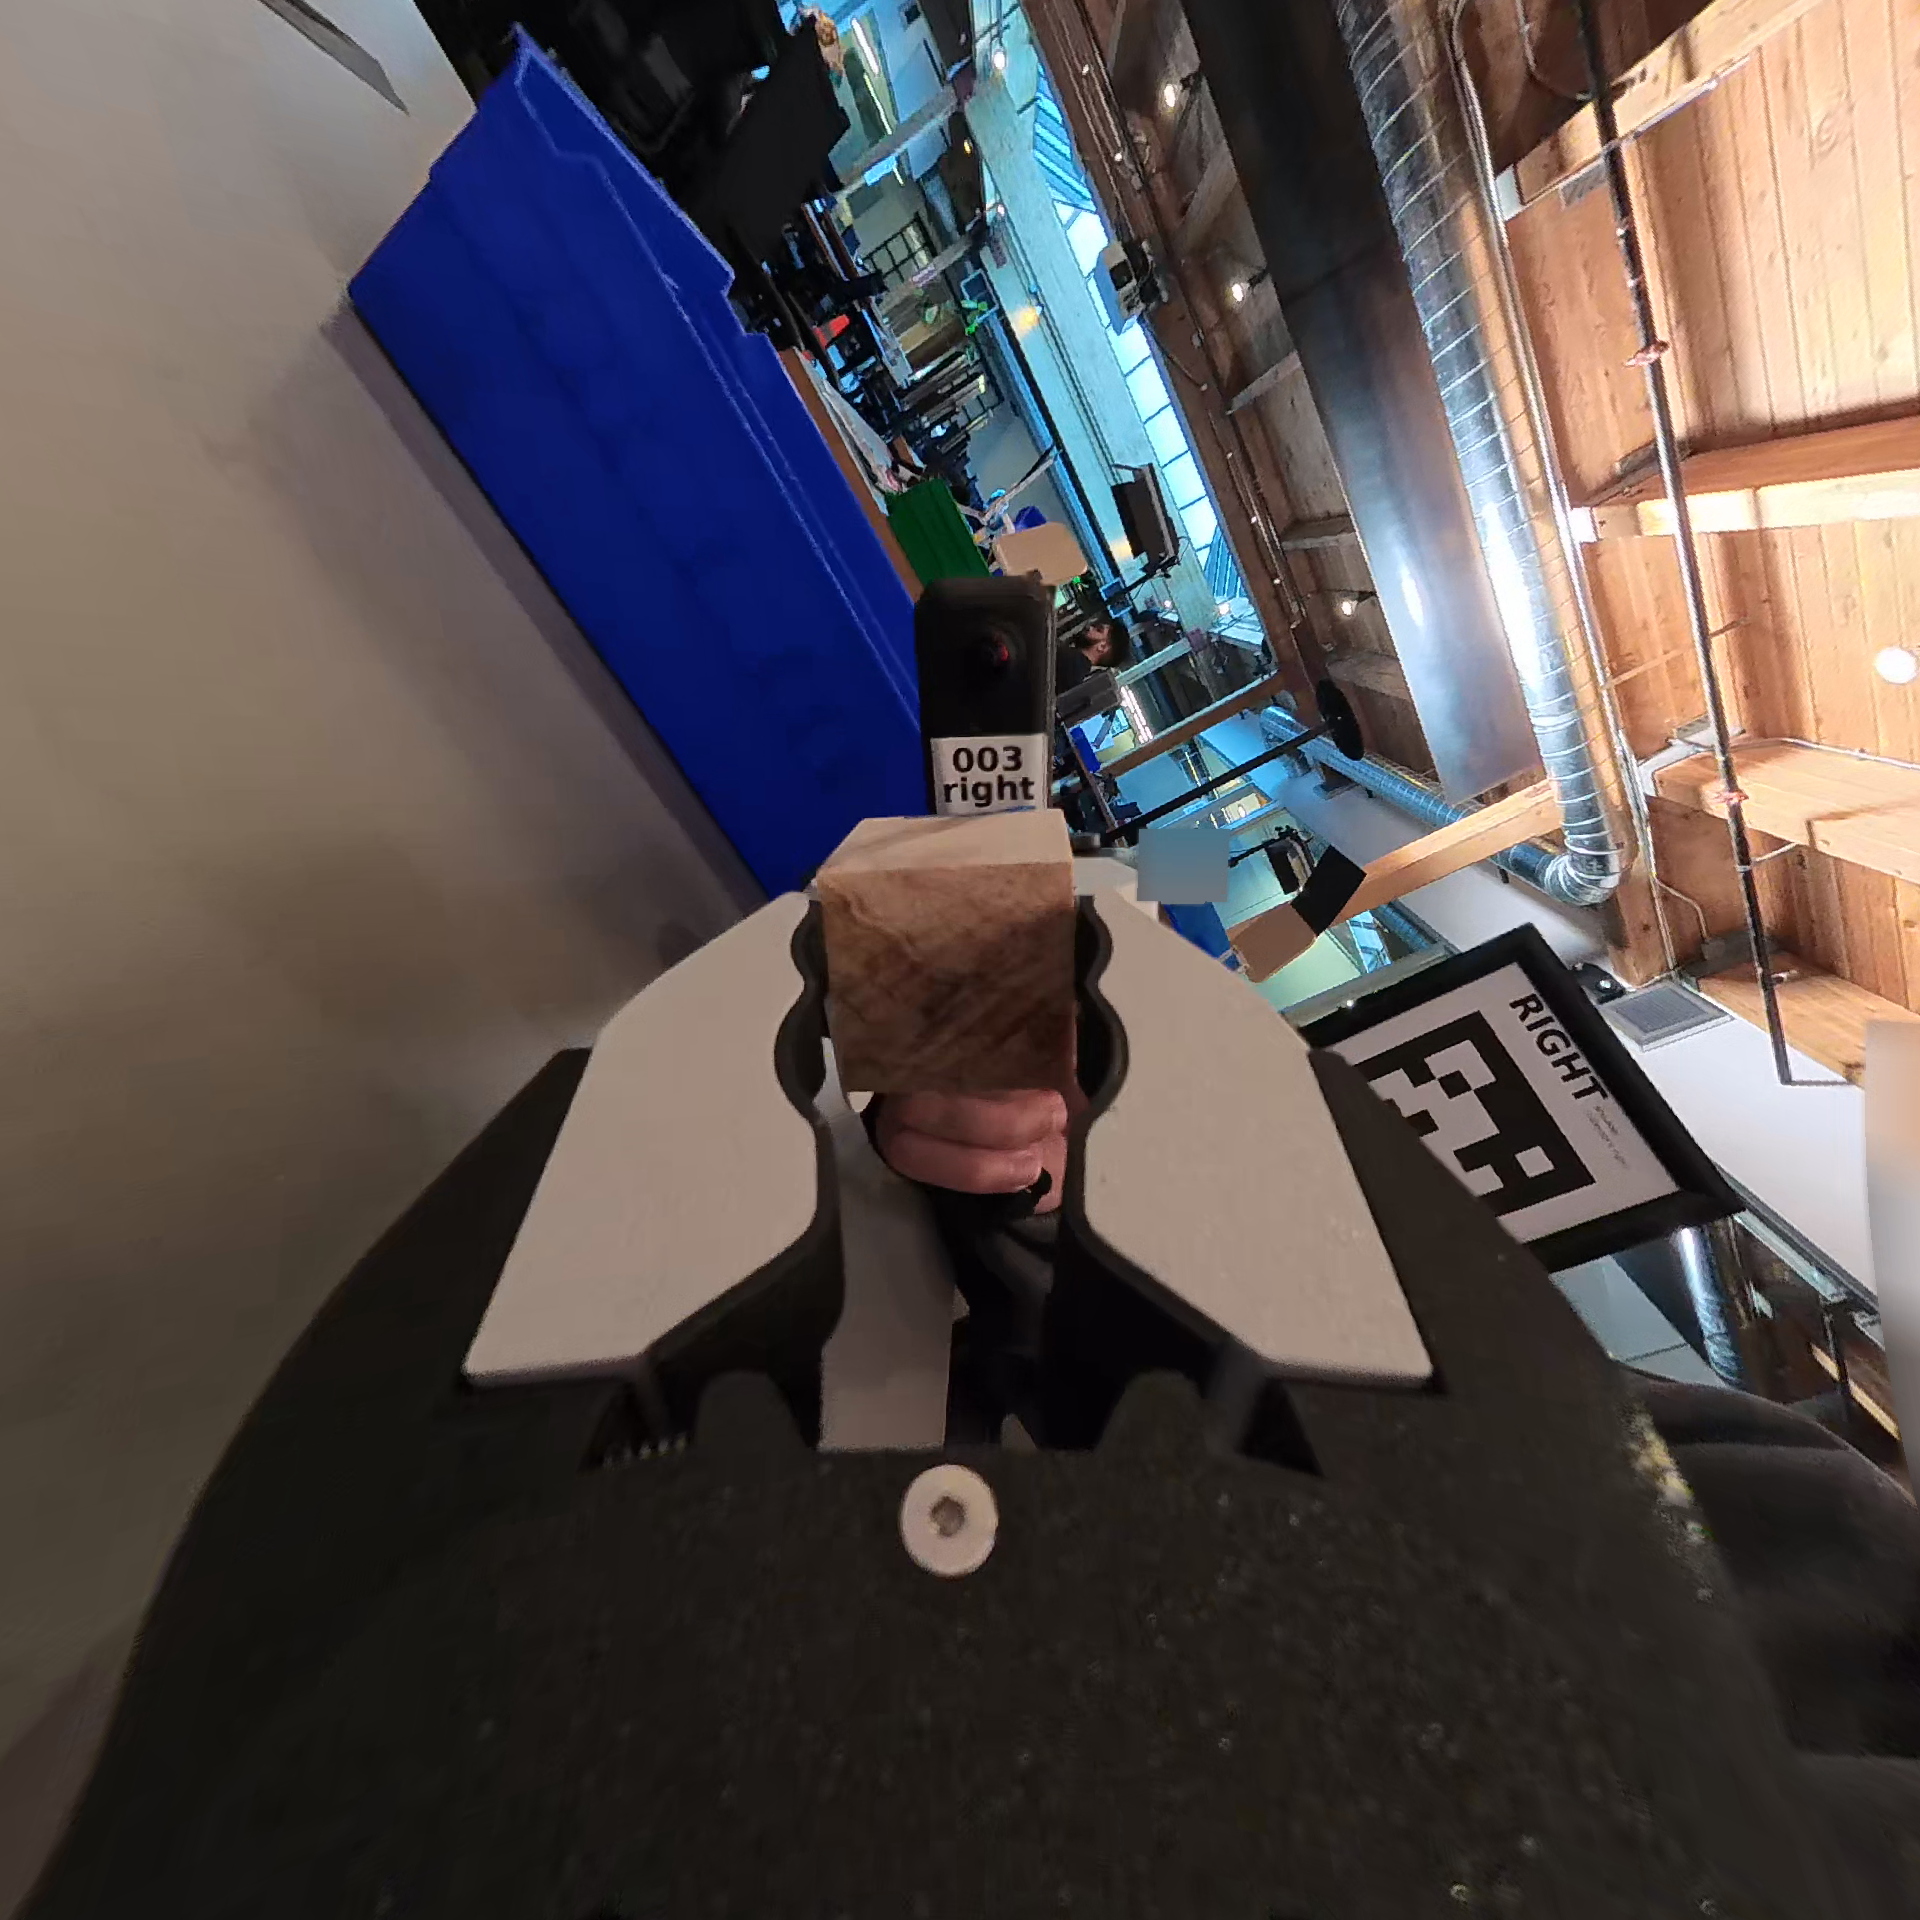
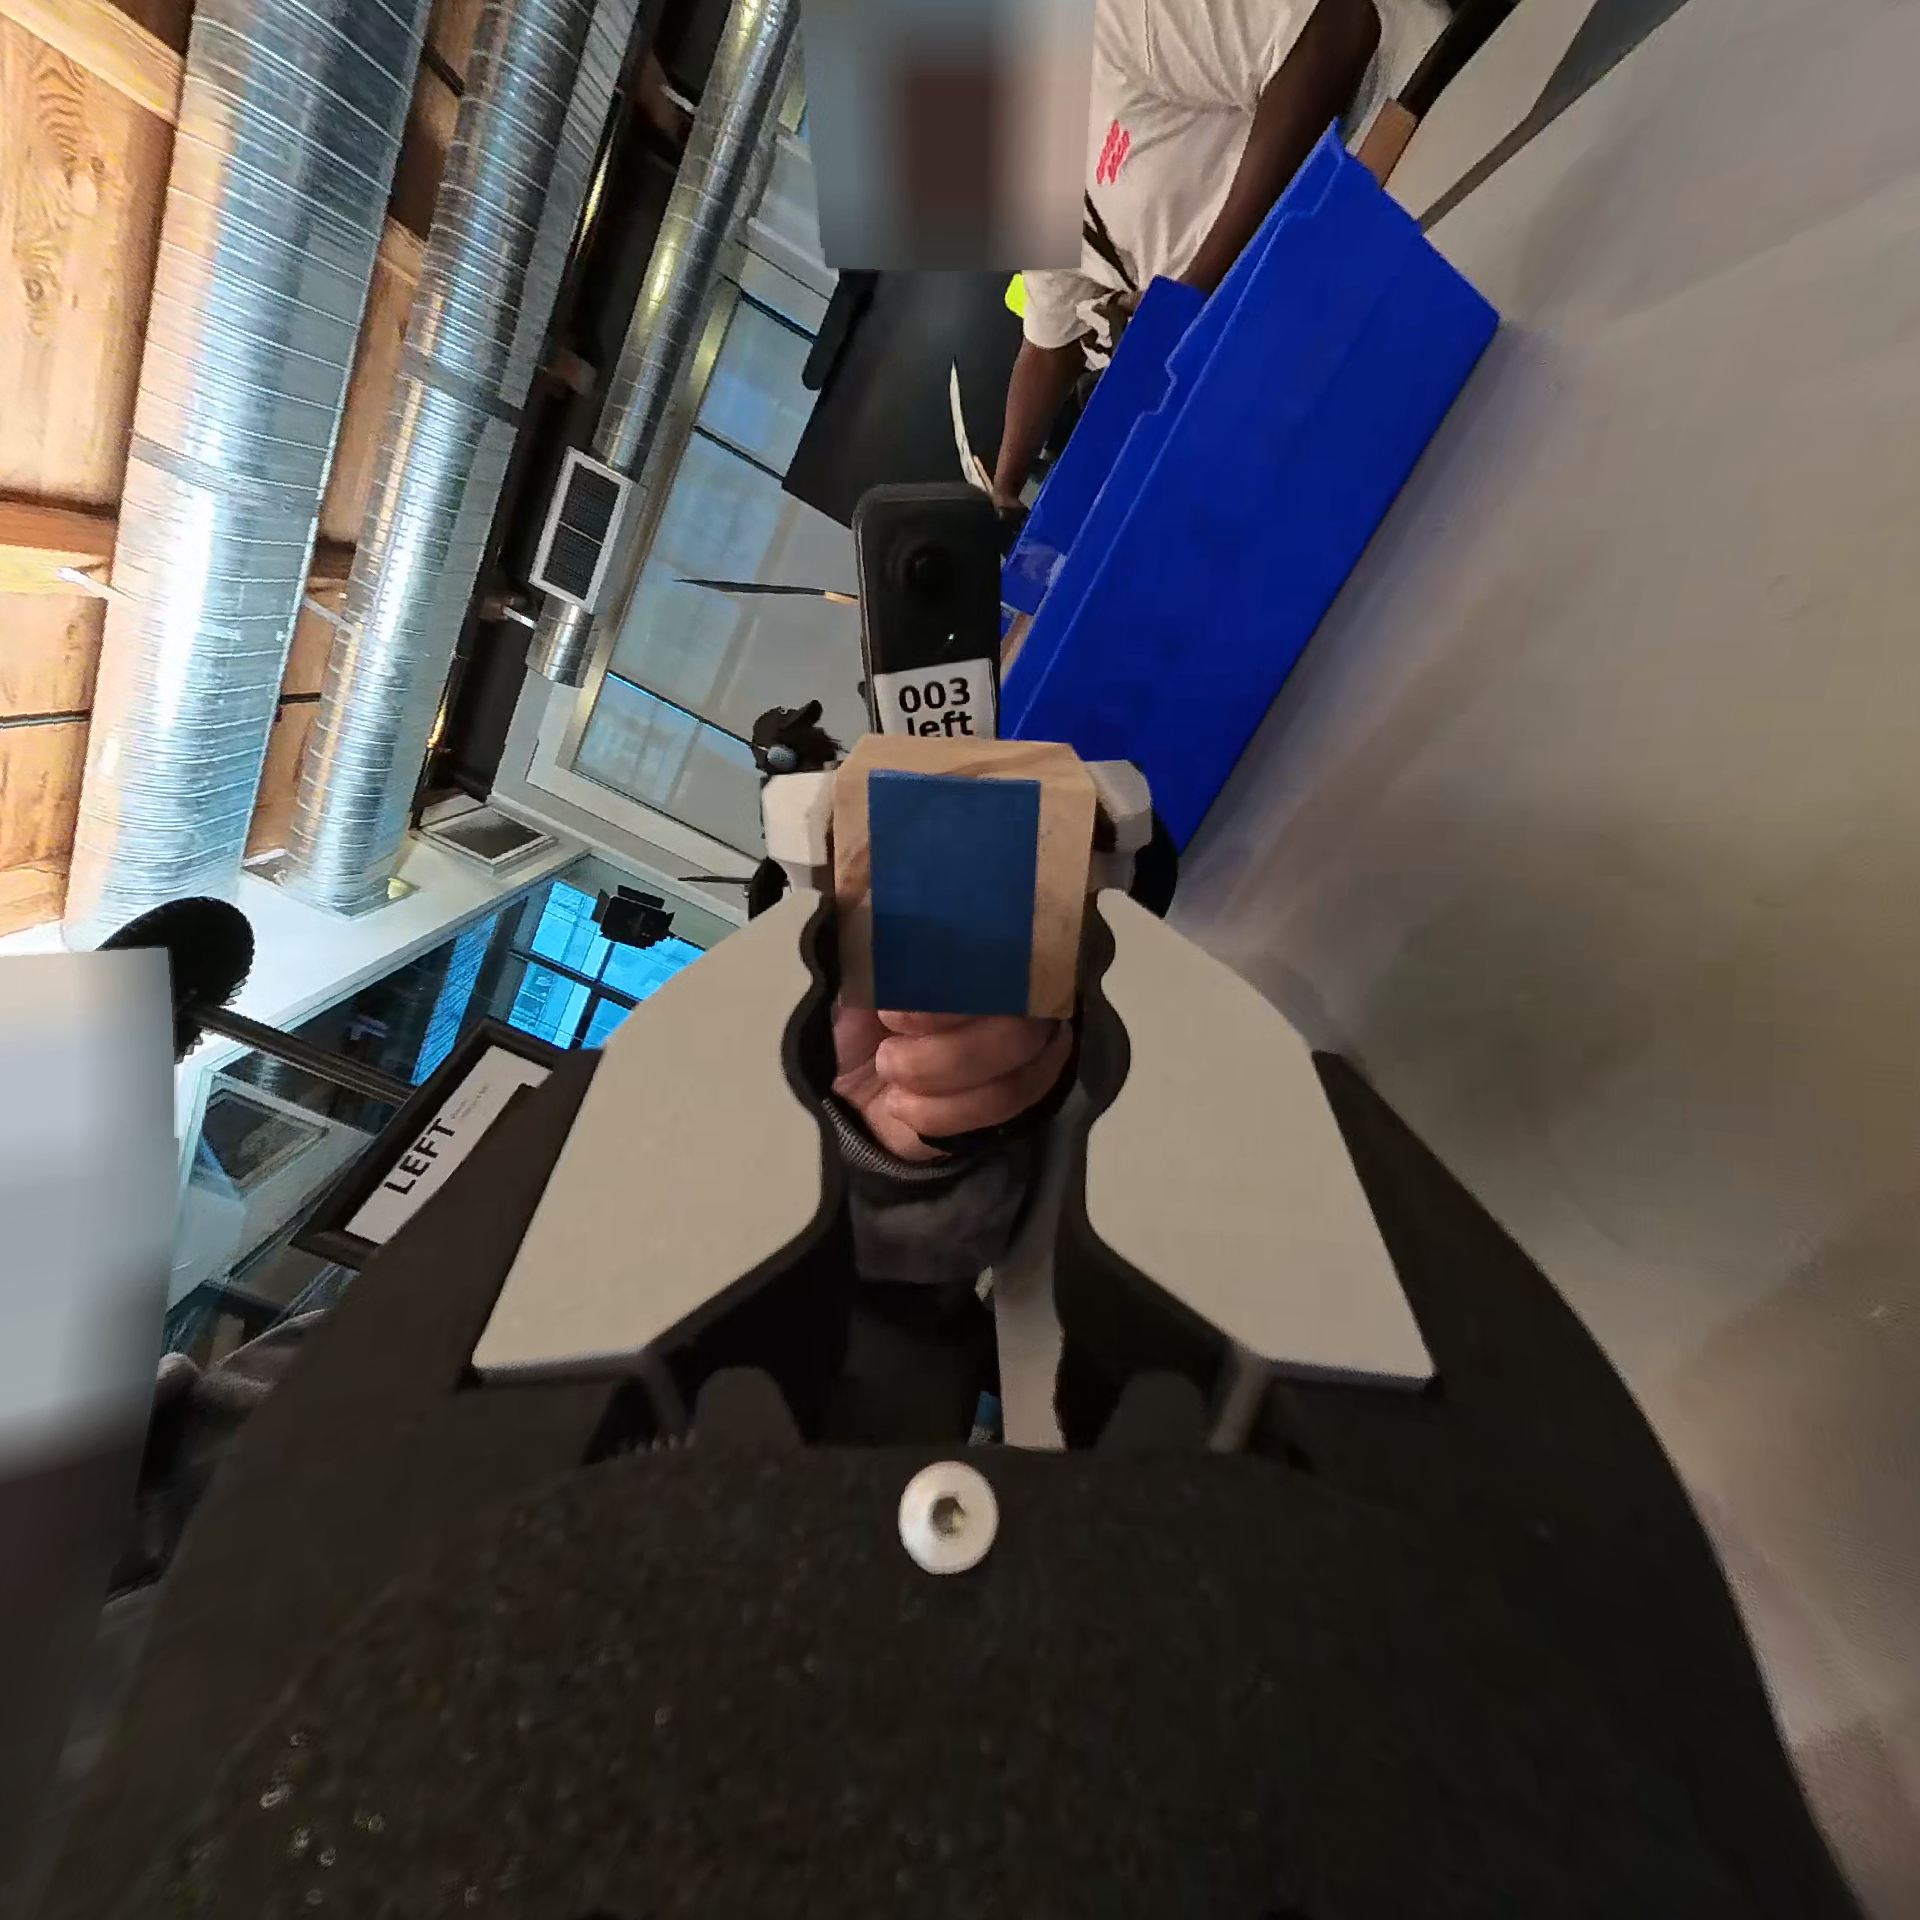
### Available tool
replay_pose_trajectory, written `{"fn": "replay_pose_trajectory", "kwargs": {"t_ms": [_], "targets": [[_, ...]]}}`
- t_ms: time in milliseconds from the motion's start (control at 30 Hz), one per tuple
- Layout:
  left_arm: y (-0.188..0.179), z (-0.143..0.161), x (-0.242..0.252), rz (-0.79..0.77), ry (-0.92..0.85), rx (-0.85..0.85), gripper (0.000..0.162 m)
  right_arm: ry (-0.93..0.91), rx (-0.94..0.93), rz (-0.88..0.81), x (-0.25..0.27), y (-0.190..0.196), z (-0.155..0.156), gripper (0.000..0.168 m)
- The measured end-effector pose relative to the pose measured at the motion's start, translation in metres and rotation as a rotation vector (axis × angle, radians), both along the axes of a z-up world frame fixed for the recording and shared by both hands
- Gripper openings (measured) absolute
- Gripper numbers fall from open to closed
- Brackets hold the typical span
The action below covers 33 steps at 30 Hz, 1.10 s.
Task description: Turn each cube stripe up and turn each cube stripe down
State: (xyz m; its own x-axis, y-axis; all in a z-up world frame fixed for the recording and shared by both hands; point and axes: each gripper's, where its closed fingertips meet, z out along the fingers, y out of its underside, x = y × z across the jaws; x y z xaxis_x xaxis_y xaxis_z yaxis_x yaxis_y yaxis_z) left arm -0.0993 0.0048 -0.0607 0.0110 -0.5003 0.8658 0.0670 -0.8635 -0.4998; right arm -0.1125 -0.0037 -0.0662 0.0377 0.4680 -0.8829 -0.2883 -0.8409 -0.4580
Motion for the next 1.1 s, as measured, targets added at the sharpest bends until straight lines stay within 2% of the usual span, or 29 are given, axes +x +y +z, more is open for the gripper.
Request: {"fn": "replay_pose_trajectory", "kwargs": {"t_ms": [33, 100, 200, 300, 433, 567, 633, 700, 767, 933, 1033, 1100], "targets": [[-0.001, 0.003, -0.002, -0.002, -0.003, 0.013, 0.048, 0.007, -0.002, 0.001, 0.0, 0.0, 0.002, 0.044], [-0.001, 0.01, -0.011, 0.023, 0.029, 0.075, 0.067, 0.004, 0.008, -0.01, 0.004, 0.0, 0.005, 0.044], [-0.008, 0.007, -0.031, 0.081, 0.189, 0.246, 0.077, -0.002, 0.036, -0.03, 0.014, 0.0, 0.014, 0.044], [-0.023, -0.01, -0.052, 0.183, 0.344, 0.406, 0.073, -0.031, 0.085, -0.073, 0.03, 0.001, 0.027, 0.044], [-0.05, -0.021, -0.055, 0.193, 0.352, 0.444, 0.069, -0.099, 0.188, -0.178, 0.068, 0.005, 0.059, 0.044], [-0.058, -0.025, -0.046, 0.133, 0.394, 0.498, 0.068, -0.302, 0.287, -0.405, 0.139, 0.014, 0.085, 0.044], [-0.063, -0.033, -0.041, 0.106, 0.428, 0.52, 0.067, -0.458, 0.295, -0.549, 0.185, 0.022, 0.086, 0.044], [-0.071, -0.036, -0.035, 0.062, 0.412, 0.495, 0.066, -0.642, 0.248, -0.674, 0.229, 0.031, 0.073, 0.044], [-0.076, -0.039, -0.031, 0.03, 0.403, 0.469, 0.066, -0.833, 0.143, -0.691, 0.257, 0.036, 0.043, 0.044], [-0.075, -0.043, -0.031, 0.016, 0.405, 0.441, 0.065, -1.197, -0.14, -0.52, 0.278, 0.045, -0.053, 0.044], [-0.074, -0.044, -0.032, 0.015, 0.403, 0.425, 0.065, -1.339, -0.239, -0.411, 0.274, 0.046, -0.087, 0.044], [-0.073, -0.045, -0.033, 0.012, 0.405, 0.419, 0.065, -1.439, -0.261, -0.349, 0.271, 0.042, -0.097, 0.044]]}}
